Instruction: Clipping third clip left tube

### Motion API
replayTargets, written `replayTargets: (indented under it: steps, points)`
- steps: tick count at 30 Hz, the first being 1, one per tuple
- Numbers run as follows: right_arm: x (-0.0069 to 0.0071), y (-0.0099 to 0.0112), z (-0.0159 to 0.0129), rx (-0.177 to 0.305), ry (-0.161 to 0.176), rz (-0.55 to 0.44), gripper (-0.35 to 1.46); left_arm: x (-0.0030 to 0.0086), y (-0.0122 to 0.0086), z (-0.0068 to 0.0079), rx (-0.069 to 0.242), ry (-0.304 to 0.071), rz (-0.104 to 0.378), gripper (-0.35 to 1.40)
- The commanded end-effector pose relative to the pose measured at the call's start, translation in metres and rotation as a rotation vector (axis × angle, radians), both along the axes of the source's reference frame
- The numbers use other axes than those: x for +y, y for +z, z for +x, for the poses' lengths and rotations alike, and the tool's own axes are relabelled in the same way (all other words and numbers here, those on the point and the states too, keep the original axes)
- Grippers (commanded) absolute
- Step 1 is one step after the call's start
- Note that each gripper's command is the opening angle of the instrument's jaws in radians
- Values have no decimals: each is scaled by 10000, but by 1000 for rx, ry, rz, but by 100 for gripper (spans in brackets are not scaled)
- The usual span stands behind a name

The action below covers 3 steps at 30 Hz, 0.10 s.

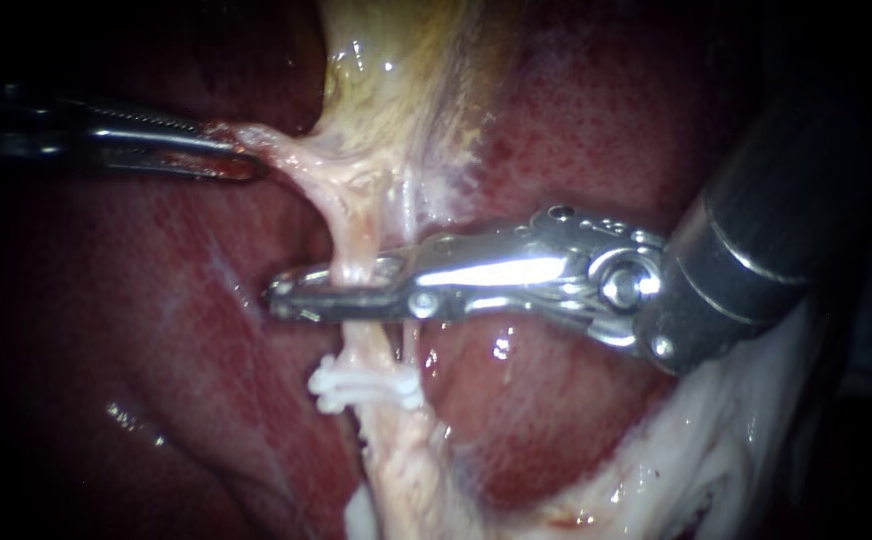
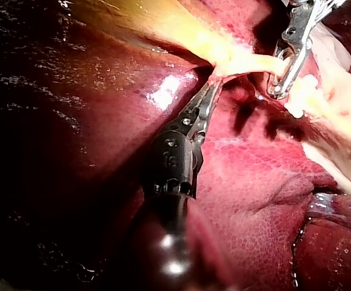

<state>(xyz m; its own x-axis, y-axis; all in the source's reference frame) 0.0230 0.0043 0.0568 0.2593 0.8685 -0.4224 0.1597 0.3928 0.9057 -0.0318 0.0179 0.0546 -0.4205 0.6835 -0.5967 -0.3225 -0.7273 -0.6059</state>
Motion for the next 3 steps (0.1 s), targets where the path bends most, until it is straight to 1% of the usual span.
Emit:
replayTargets:
  steps: [1,2,3]
  points:
    - [0,2,0,-1,0,1,-35,0,0,0,0,0,0,-35]
    - [1,3,0,-2,2,1,-35,0,0,0,0,0,0,-35]
    - [1,4,0,1,-3,1,-23,0,0,0,0,0,0,-35]
